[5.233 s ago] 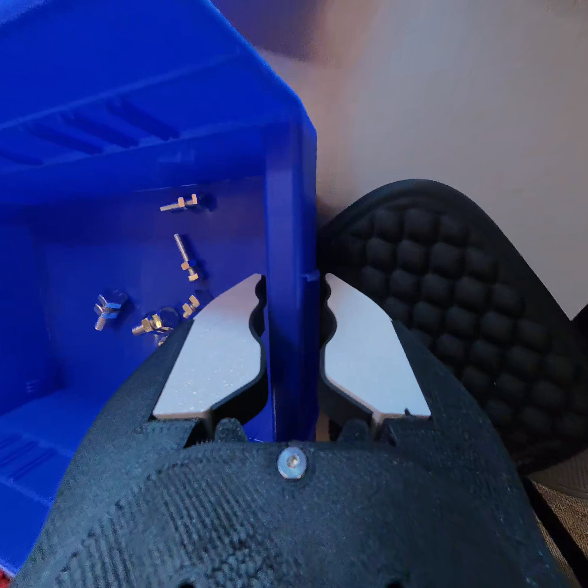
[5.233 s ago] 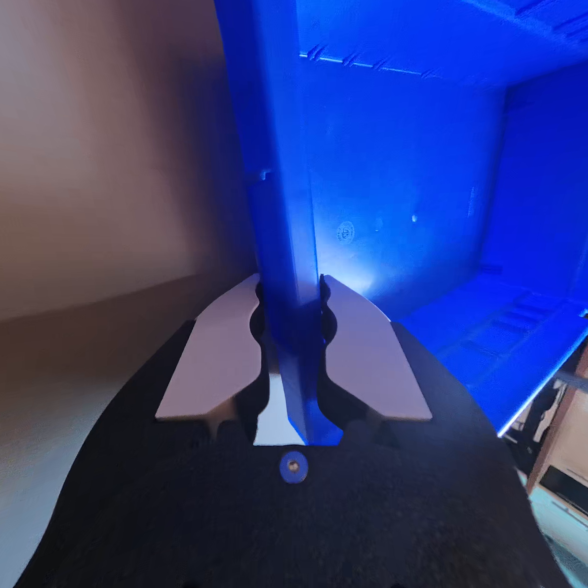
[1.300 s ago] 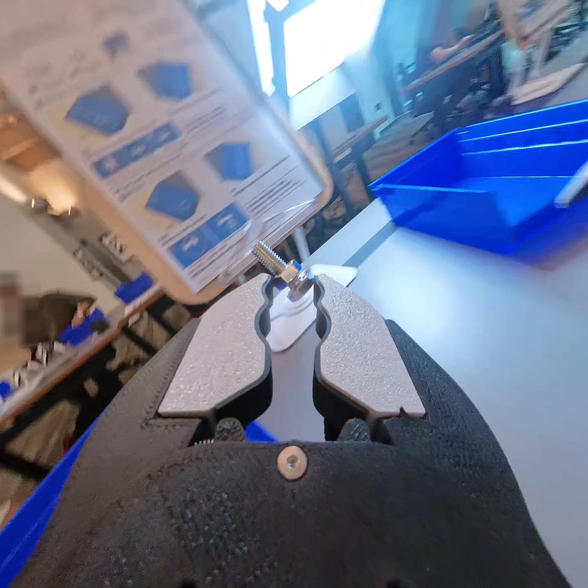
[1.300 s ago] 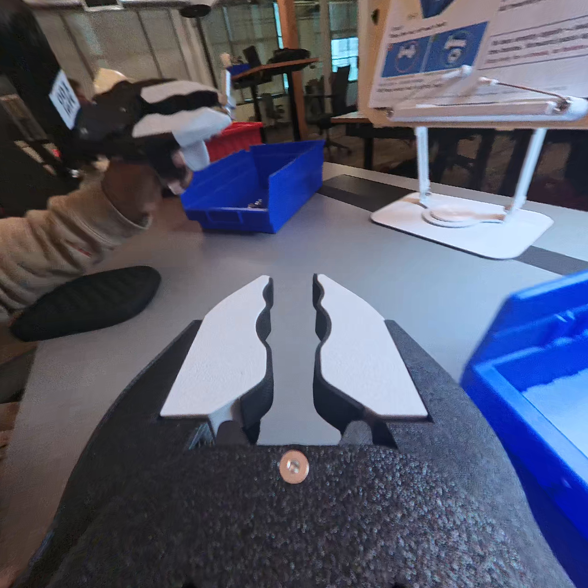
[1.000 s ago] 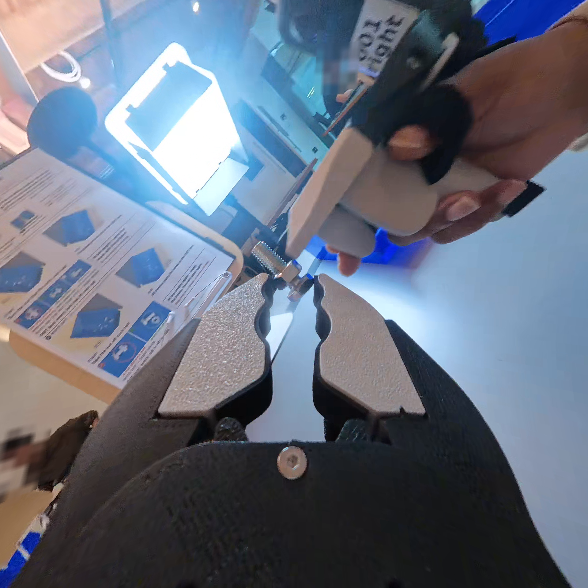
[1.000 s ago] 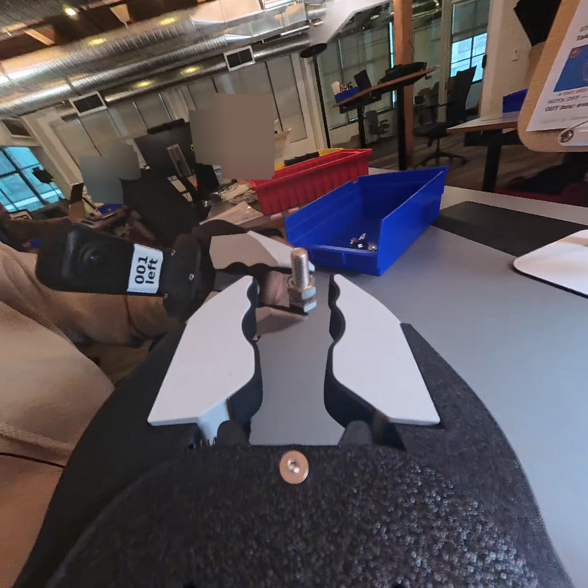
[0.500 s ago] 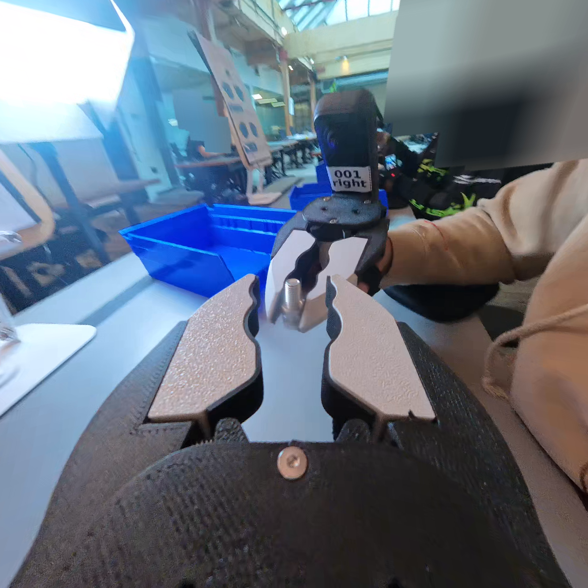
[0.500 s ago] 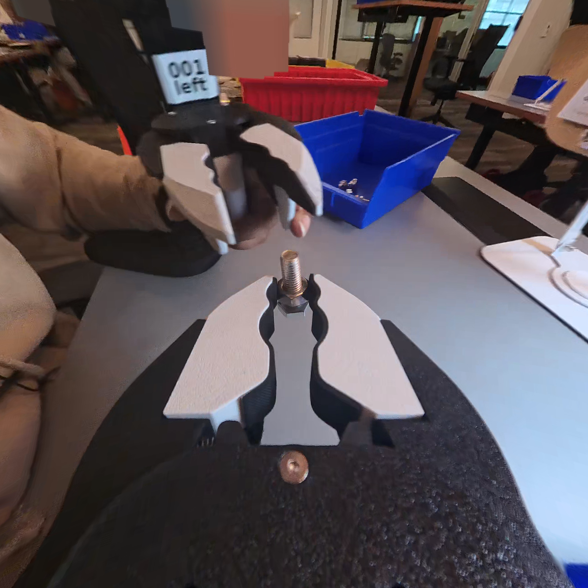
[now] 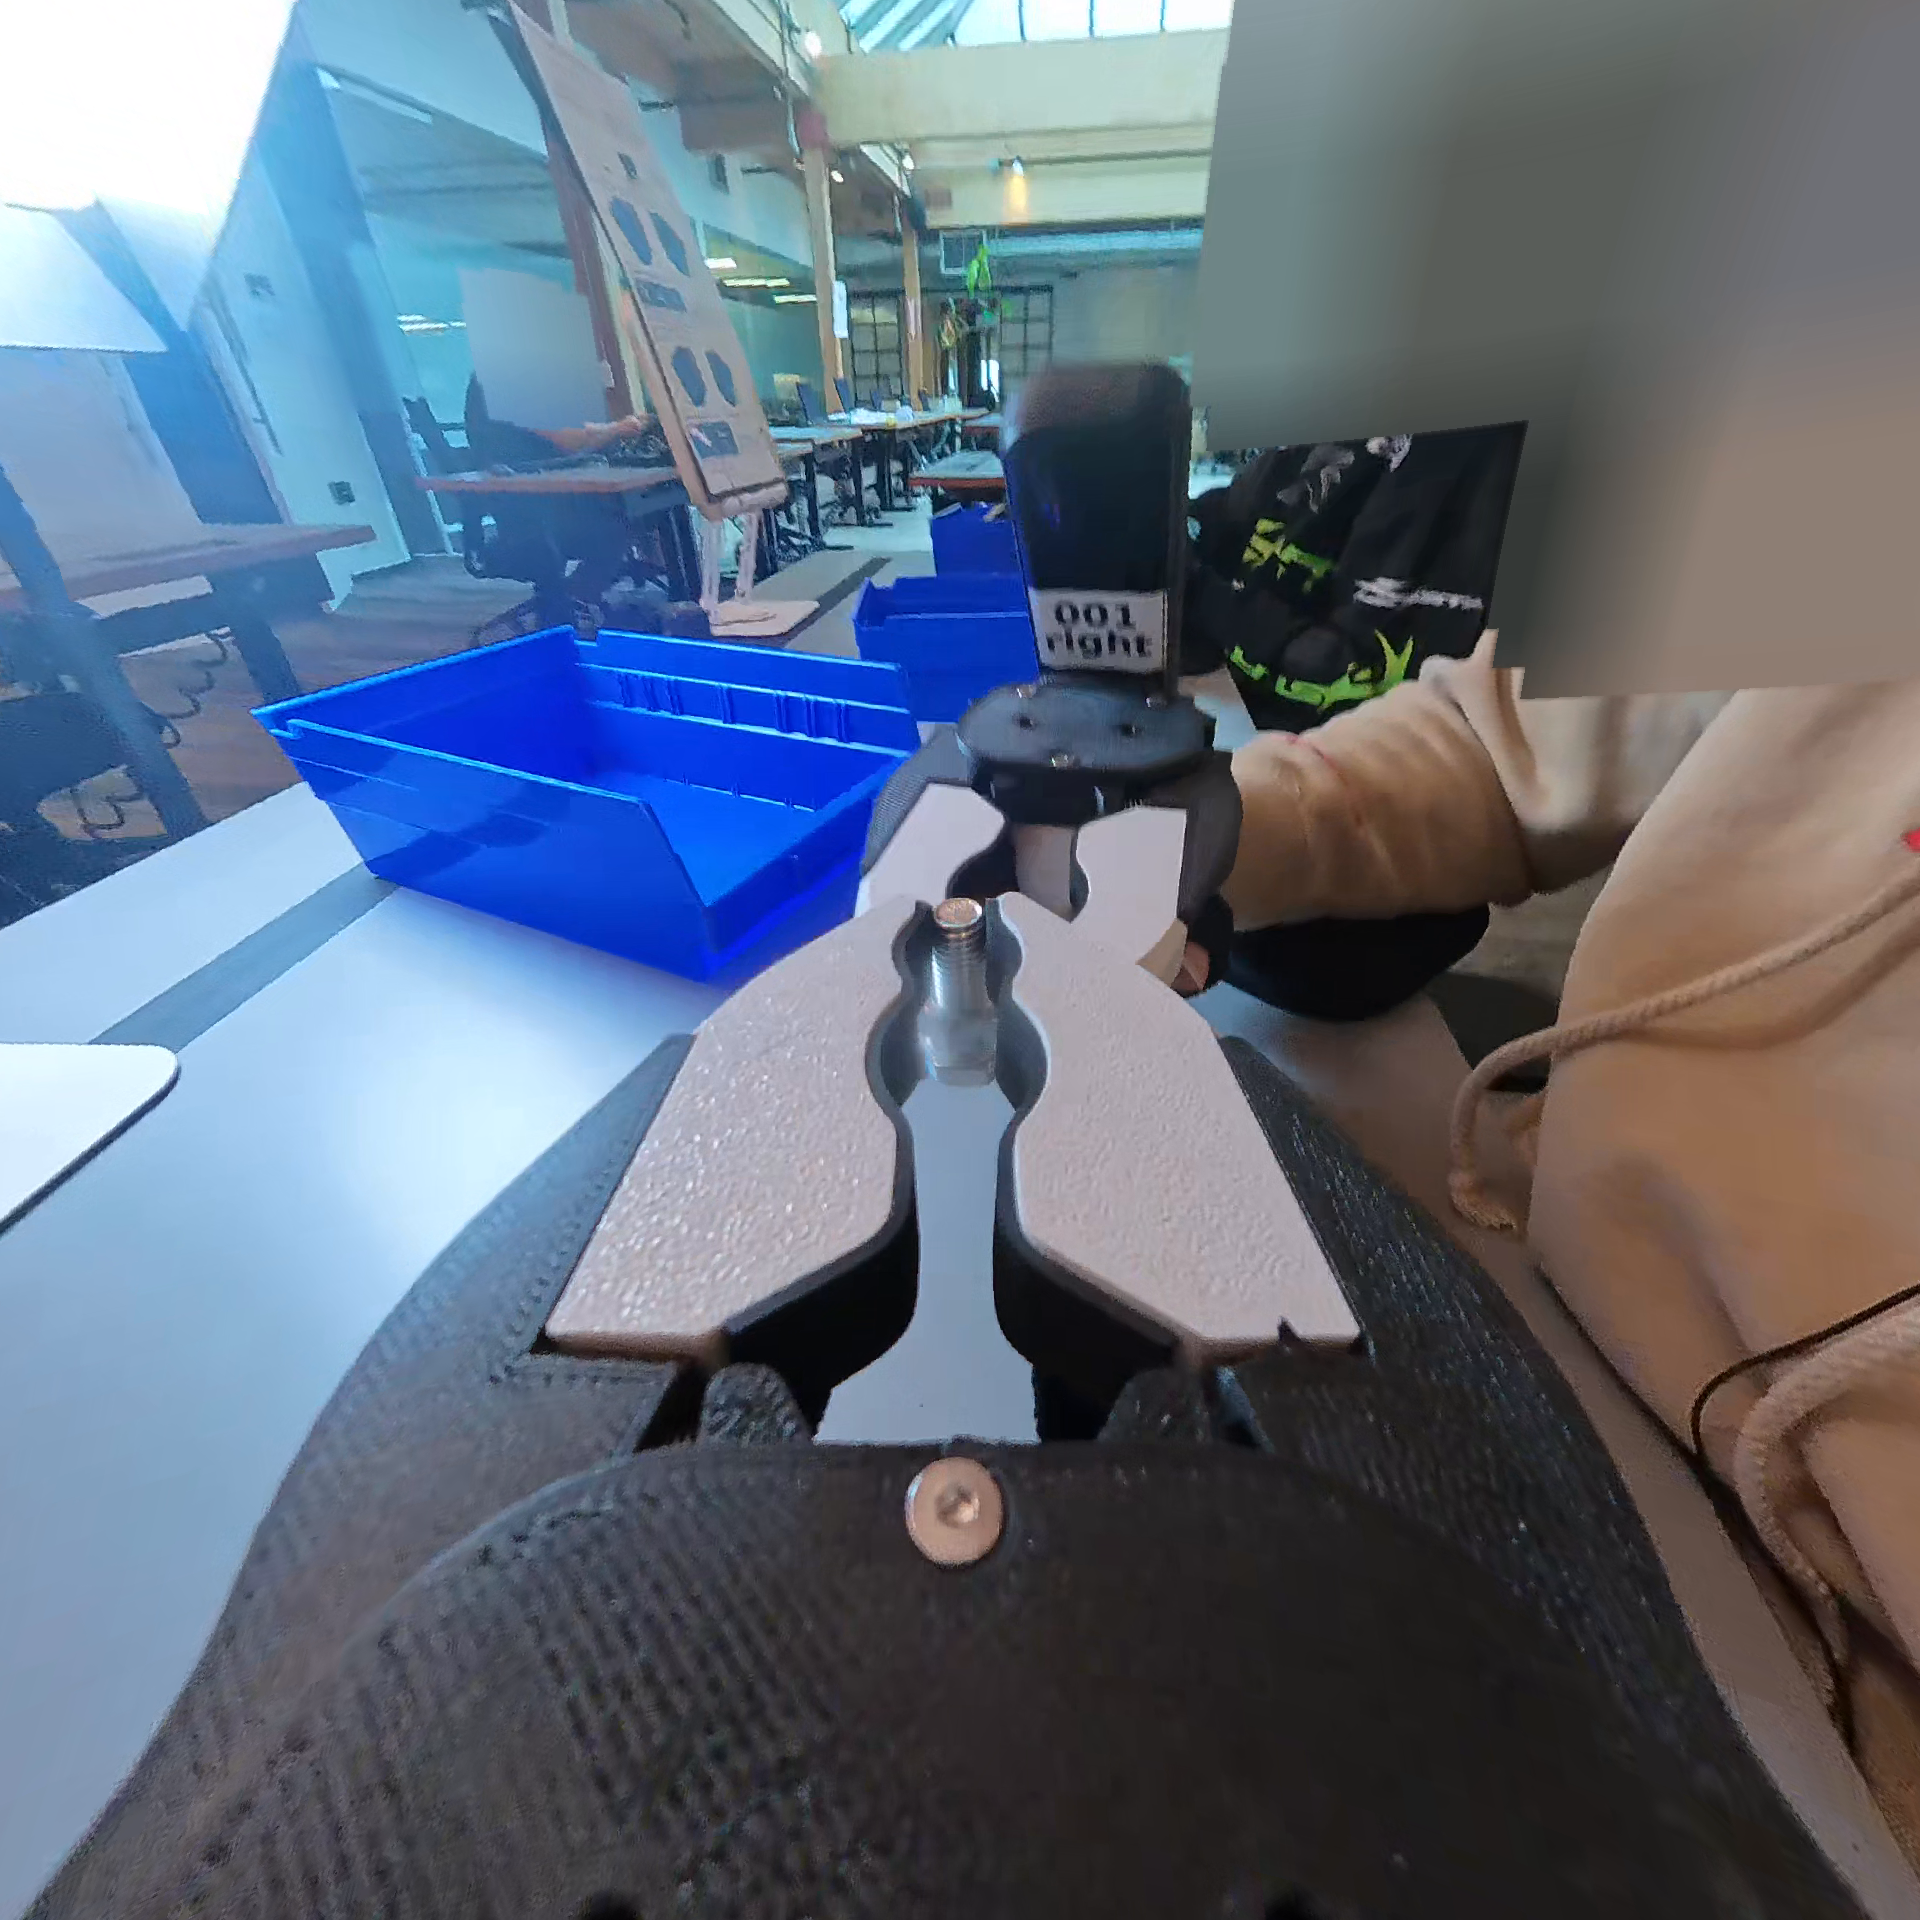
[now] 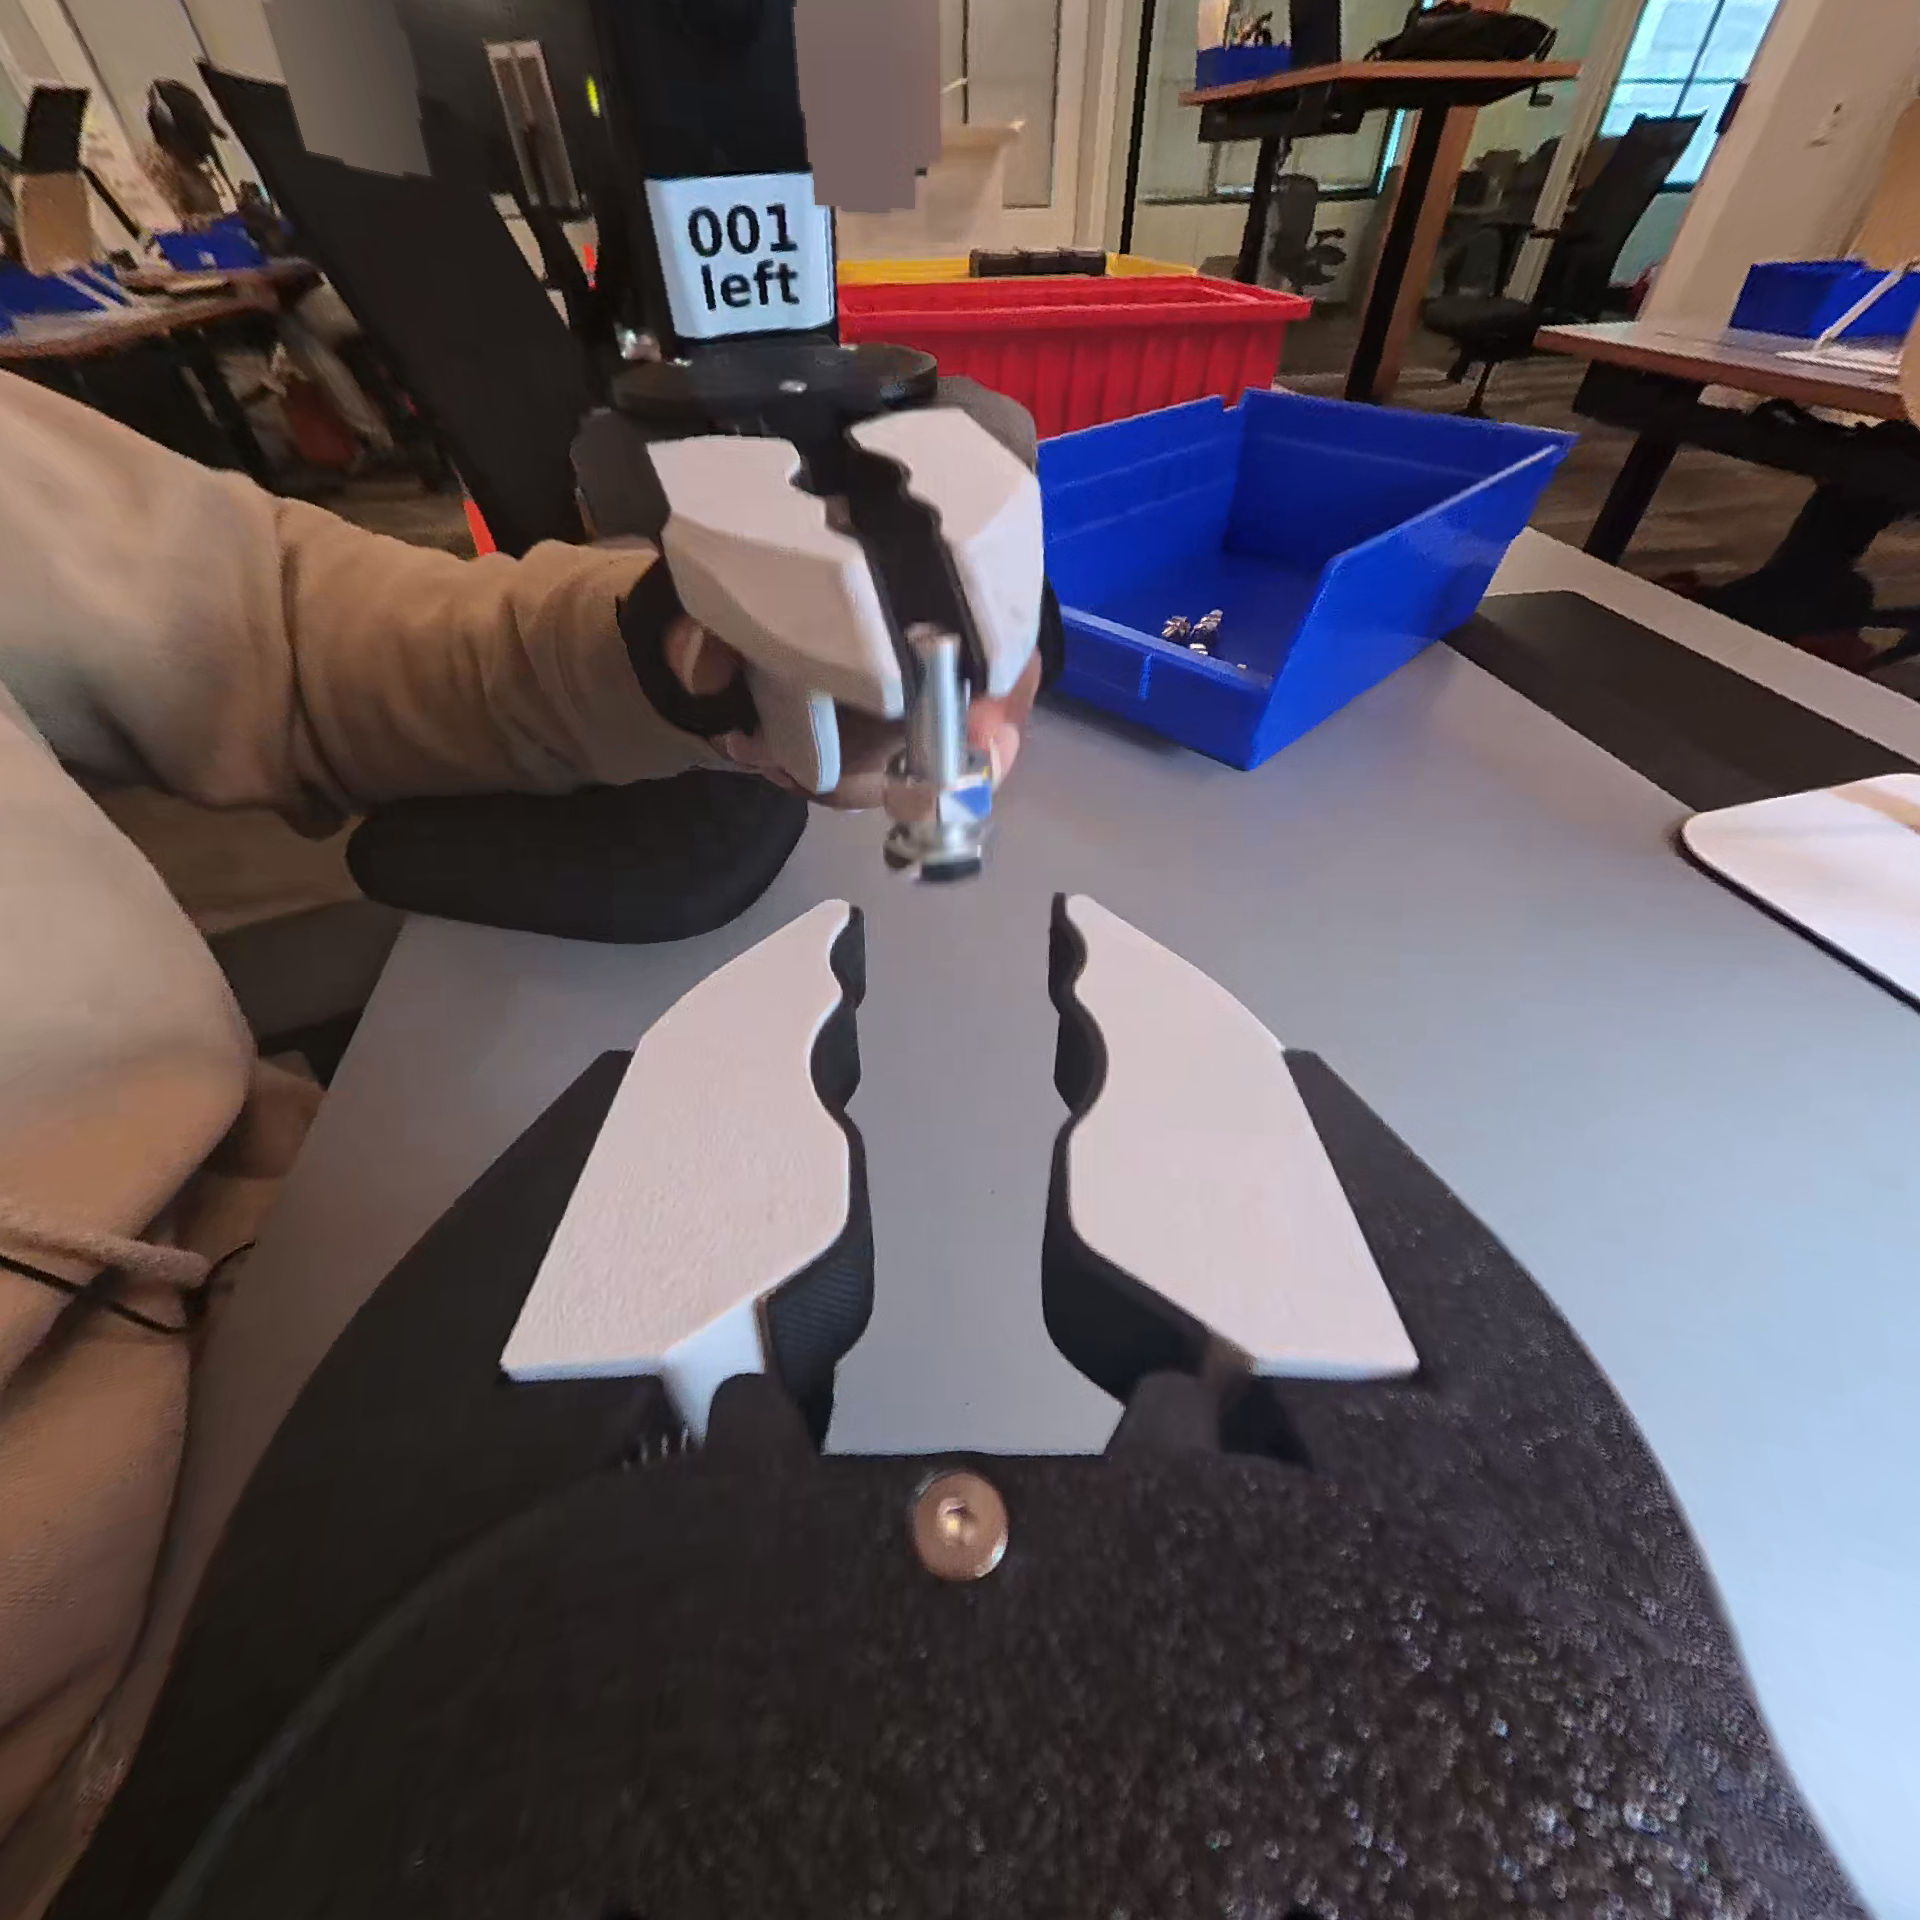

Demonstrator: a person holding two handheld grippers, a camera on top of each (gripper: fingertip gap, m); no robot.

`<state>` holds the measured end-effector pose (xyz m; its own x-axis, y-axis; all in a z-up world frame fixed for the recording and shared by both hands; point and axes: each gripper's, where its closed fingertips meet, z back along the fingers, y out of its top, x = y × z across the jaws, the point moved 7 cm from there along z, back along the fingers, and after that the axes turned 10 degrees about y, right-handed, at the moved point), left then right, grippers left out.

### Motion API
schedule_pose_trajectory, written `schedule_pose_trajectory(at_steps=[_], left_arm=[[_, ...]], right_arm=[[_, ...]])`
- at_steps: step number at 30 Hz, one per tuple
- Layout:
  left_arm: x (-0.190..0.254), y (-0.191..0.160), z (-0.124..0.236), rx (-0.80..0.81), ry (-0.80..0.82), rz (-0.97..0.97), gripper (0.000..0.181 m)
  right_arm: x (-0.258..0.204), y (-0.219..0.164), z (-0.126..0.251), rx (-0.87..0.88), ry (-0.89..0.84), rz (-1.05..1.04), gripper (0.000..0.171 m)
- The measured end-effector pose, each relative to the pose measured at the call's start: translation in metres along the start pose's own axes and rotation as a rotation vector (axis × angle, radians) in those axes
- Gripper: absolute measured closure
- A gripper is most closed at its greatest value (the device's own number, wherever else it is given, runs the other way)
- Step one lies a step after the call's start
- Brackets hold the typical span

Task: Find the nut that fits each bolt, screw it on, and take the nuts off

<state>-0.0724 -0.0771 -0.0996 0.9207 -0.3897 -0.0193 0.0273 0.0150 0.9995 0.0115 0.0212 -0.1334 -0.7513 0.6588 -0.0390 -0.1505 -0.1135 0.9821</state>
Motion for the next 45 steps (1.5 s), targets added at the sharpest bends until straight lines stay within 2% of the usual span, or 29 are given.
schedule_pose_trajectory(at_steps=[8,17,29,32,39,43,44,45], left_arm=[[-0.003,-0.005,-0.003,-0.013,0.049,0.019,0.172],[-0.004,-0.005,-0.007,-0.014,0.096,0.049,0.172],[-0.003,-0.002,-0.008,0.047,0.137,0.078,0.171],[-0.004,-0.002,-0.008,0.048,0.105,0.103,0.149],[-0.002,-0.013,-0.013,-0.025,0.07,0.111,0.141],[0.001,-0.014,-0.011,-0.028,0.049,0.107,0.152],[0.005,-0.009,-0.007,0.013,-0.001,0.086,0.173],[0.009,-0.004,-0.004,0.07,-0.035,0.079,0.18]], right_arm=[[0.002,-0.001,-0.006,0.093,-0.07,-0.018,0.142],[0.002,-0.002,-0.008,0.085,-0.124,-0.013,0.153],[0.003,0.002,-0.005,0.142,-0.141,-0.046,0.154],[0.004,0.002,-0.003,0.163,-0.122,-0.072,0.154],[0.008,0.002,0.004,0.187,-0.105,-0.099,0.154],[0.012,0.003,0.009,0.192,-0.129,-0.091,0.154],[0.015,0.002,0.011,0.187,-0.152,-0.095,0.153],[0.019,0.001,0.014,0.183,-0.172,-0.102,0.153]])
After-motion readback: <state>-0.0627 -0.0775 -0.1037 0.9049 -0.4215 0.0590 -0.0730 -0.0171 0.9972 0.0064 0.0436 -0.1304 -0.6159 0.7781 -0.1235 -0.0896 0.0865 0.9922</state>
